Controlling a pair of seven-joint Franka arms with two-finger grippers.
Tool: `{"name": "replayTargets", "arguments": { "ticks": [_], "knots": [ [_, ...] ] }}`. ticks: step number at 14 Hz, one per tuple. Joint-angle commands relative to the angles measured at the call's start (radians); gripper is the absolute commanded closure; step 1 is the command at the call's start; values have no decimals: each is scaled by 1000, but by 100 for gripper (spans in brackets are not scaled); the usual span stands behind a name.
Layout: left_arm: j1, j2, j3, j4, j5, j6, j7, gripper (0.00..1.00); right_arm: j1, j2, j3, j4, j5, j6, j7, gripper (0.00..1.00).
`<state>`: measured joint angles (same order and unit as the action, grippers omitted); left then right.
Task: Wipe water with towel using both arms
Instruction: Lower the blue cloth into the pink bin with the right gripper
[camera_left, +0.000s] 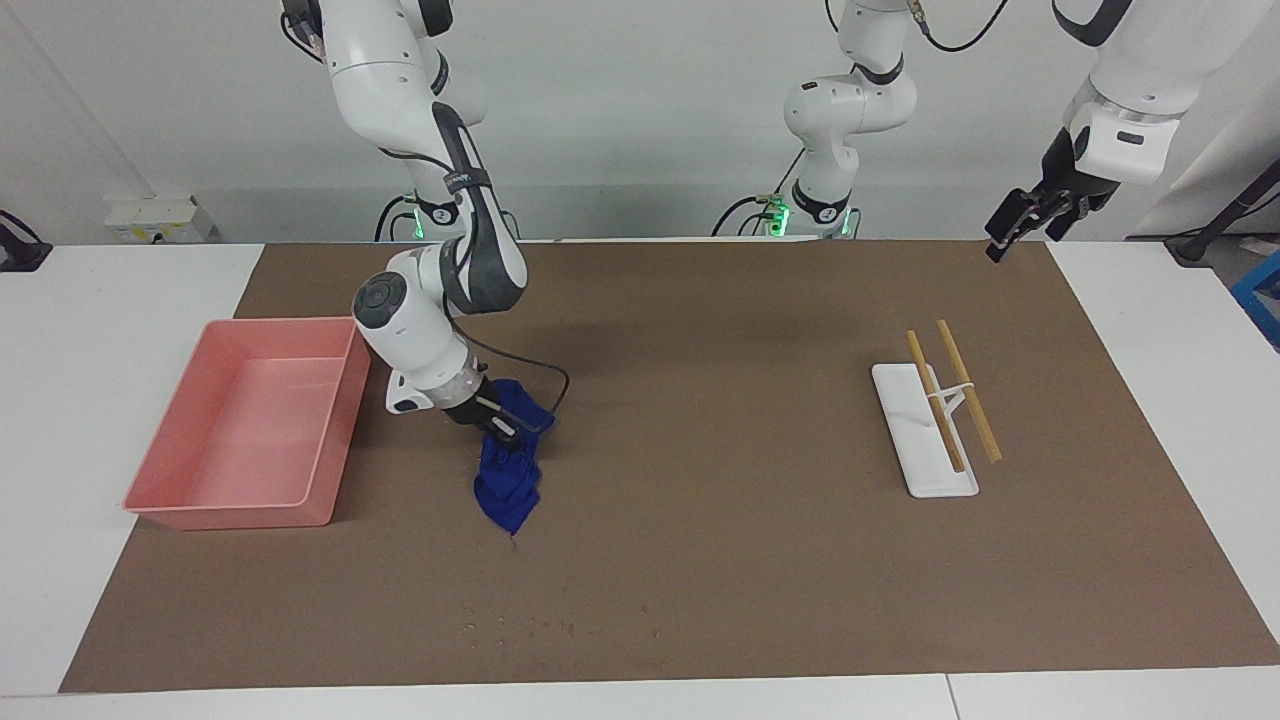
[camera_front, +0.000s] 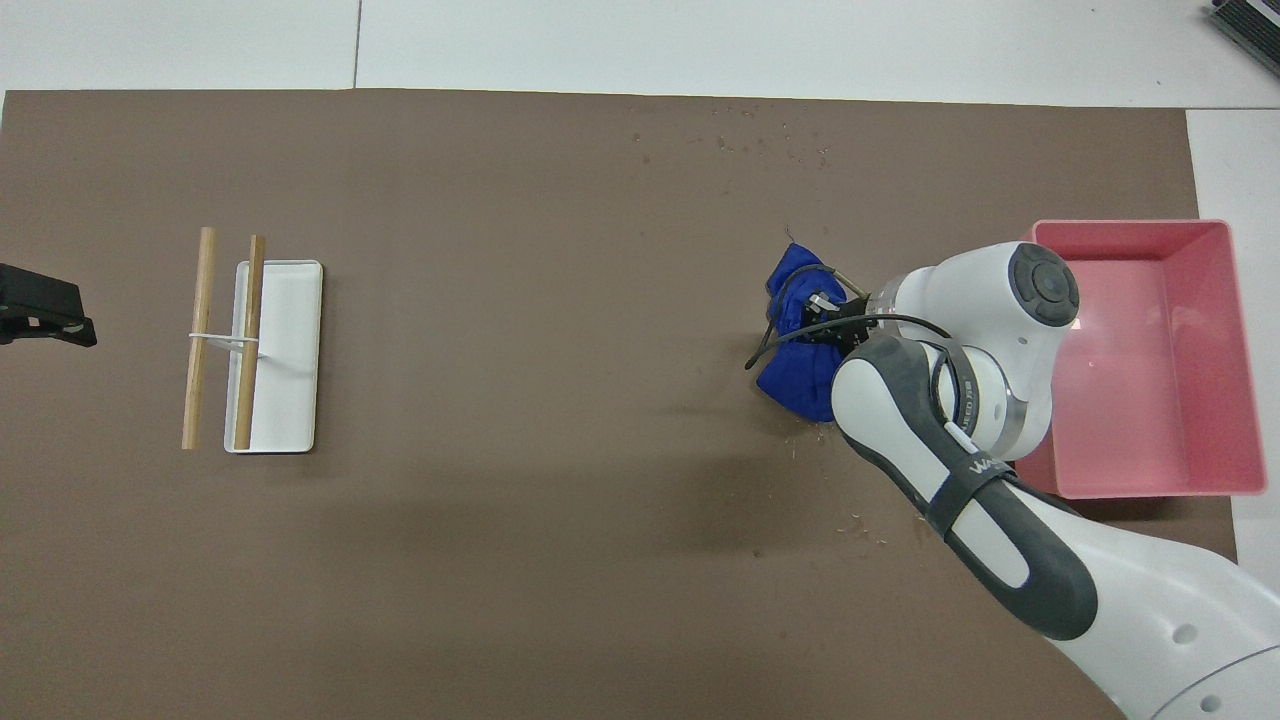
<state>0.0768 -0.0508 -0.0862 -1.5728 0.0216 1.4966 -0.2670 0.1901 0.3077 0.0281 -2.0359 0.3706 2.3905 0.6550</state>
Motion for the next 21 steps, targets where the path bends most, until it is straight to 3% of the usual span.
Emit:
{"name": "replayTargets", "arguments": {
  "ticks": [1, 4, 10, 14, 17, 21],
  "knots": [
    [-70, -6, 63, -3, 20, -4, 20, 0, -30, -94, 7, -104, -24, -107, -23, 100],
    [-84, 0, 79, 4, 15, 14, 38, 0, -70, -143, 7, -144, -24, -264, -69, 100],
    [-78, -21, 57, -29, 18, -13, 115, 0, -98, -269, 7, -282, -32, -355, -95, 100],
    [-75, -24, 57, -39, 18, 8, 137, 0, -100, -332, 7, -277, -85, -389, -103, 100],
    [-86, -23, 57, -38, 18, 5, 140, 0, -112, -421, 3, -232, -94, -437, -100, 100],
    [-77, -24, 55, -39, 0, -1, 224, 0, -171, -441, 1, -3, -139, -618, -103, 100]
  ]
}}
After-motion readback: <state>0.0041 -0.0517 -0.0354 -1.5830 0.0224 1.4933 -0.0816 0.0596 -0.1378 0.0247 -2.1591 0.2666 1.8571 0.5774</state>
